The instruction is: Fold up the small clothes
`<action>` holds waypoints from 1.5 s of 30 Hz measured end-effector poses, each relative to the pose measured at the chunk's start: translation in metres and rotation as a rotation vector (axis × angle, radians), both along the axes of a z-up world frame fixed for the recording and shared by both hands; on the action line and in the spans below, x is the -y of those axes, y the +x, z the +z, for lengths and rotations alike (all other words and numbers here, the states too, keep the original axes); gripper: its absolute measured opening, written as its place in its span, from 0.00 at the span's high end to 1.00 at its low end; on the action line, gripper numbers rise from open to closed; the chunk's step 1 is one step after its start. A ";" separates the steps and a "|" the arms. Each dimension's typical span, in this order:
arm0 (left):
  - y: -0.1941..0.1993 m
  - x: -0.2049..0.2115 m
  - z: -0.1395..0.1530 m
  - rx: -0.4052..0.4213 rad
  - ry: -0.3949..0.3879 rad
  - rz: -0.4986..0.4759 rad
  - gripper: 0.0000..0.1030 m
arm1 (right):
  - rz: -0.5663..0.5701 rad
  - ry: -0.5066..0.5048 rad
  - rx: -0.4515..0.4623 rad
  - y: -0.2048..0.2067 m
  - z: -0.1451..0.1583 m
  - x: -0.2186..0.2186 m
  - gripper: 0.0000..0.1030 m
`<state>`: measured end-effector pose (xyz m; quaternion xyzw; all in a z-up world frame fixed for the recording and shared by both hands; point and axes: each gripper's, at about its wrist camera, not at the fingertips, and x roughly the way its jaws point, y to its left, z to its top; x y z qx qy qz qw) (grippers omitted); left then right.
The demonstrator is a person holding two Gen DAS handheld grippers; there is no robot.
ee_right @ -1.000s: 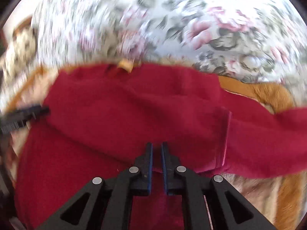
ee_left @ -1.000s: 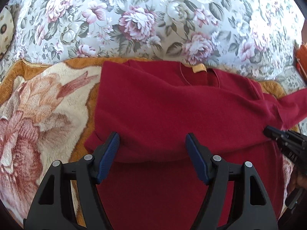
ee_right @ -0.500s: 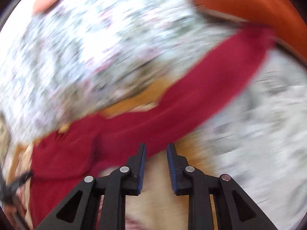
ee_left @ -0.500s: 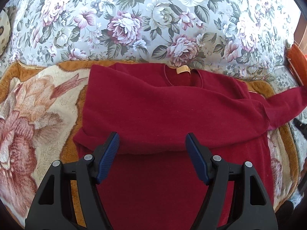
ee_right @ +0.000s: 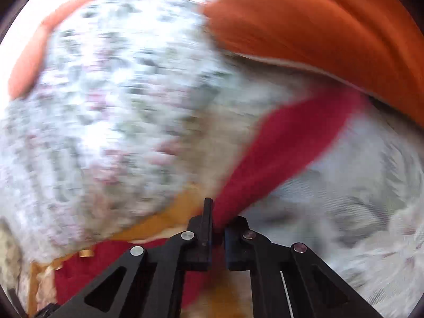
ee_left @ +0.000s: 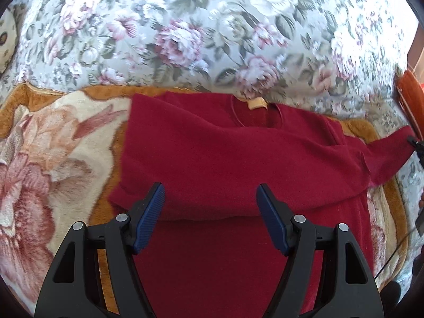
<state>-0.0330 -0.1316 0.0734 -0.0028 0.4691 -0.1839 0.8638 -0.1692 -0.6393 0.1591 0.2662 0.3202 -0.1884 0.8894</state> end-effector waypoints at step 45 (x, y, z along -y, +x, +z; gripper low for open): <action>0.051 -0.053 -0.012 -0.164 -0.226 0.108 0.29 | 0.822 0.287 -0.035 0.072 -0.055 -0.299 0.68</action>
